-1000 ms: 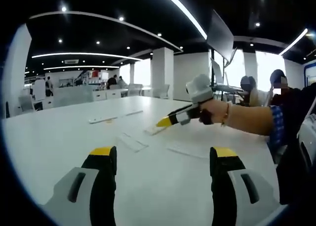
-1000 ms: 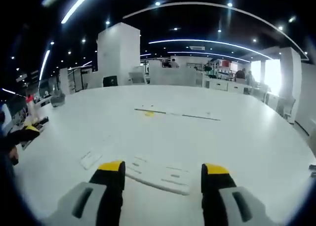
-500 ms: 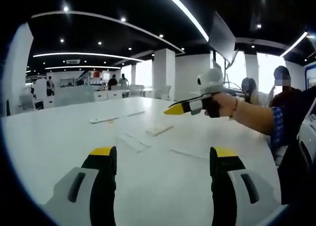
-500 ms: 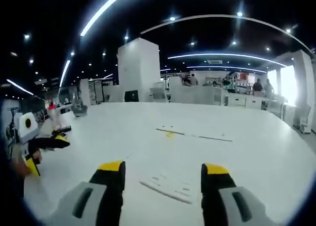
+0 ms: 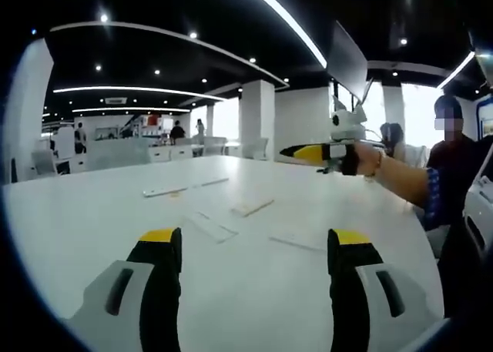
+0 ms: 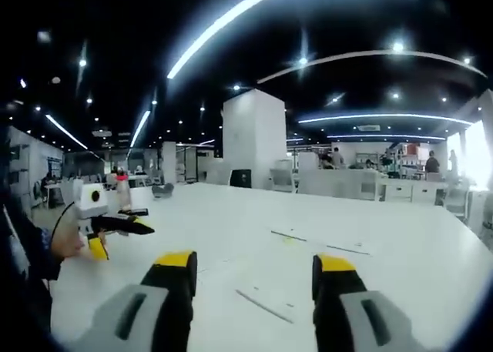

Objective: Locate the socket holder cover, grip the socket holder cover, clip it into the socket holder slot.

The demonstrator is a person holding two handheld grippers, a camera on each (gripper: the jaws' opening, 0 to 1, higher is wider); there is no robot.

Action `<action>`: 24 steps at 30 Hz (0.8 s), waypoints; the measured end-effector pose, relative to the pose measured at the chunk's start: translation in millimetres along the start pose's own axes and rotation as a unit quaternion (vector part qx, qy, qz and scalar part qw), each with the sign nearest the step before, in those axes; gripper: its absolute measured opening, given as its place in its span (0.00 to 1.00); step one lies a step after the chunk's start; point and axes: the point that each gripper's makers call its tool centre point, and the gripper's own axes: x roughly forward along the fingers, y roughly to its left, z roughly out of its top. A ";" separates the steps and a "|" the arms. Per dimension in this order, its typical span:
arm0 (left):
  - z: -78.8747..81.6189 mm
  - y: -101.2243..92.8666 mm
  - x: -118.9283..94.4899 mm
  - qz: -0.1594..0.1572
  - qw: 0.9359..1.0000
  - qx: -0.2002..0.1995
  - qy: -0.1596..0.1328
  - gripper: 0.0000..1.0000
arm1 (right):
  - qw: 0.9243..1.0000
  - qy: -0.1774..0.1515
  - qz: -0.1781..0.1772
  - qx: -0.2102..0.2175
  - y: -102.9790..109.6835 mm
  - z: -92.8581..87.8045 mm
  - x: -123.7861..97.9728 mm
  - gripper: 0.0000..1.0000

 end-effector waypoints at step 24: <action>2.3 11.6 -0.5 0.015 1.000 0.009 -0.021 0.74 | 0.997 -0.053 0.055 0.015 10.3 -24.3 -38.4 0.61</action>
